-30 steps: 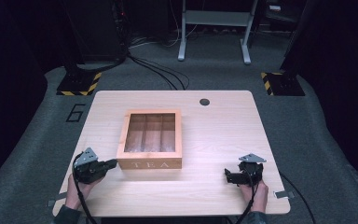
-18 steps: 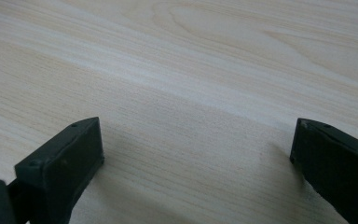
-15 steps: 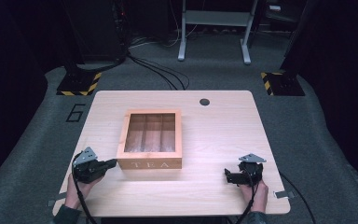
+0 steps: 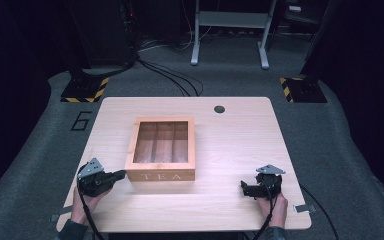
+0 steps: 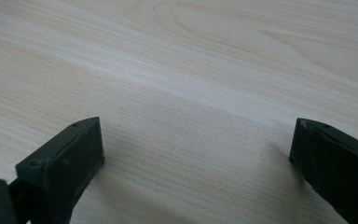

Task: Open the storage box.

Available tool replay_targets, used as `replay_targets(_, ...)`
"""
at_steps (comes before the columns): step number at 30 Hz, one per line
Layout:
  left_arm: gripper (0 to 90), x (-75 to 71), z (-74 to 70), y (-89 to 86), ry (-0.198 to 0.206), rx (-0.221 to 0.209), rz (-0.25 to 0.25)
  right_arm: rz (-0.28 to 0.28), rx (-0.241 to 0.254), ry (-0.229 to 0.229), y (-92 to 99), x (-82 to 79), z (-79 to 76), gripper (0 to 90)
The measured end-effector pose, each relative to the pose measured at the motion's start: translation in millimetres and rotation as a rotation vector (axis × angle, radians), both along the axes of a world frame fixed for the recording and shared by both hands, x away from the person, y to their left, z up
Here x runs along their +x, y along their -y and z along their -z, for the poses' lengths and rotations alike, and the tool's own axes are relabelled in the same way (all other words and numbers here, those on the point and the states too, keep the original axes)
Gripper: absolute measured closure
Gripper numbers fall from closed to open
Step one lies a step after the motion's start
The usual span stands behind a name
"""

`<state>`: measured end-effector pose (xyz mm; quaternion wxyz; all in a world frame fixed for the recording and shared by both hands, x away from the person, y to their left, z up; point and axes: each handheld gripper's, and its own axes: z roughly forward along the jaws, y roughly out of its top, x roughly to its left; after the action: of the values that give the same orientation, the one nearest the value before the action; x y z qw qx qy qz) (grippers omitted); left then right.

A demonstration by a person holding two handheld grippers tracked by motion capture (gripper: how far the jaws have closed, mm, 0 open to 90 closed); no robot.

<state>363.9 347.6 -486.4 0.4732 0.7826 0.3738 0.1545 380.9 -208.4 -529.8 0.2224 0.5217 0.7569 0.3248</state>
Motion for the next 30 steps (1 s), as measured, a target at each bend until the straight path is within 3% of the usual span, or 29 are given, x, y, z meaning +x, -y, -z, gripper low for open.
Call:
replay_targets(19, 86.0, 5.1, -8.8, 2.0, 0.048, -0.009, 0.0, 0.002, -0.011, 0.001, -0.4, 0.5, -1.5, 4.1)
replay_targets(22, 85.8, 6.2, -10.7, 2.8, 0.054, -0.01, 0.003, -0.004, 0.082, 0.019, -4.2, -1.5, -5.3, 3.6)
replay_targets(27, 85.0, 7.9, -12.5, 4.0, 0.059, -0.008, 0.003, -0.064, 0.163, 0.034, -29.2, -0.7, -17.0, 4.4)
replay_targets(30, 84.8, 8.6, -13.6, 4.5, 0.06, -0.01, 0.005, -0.126, 0.197, 0.051, -47.6, 4.5, -25.6, 4.8)
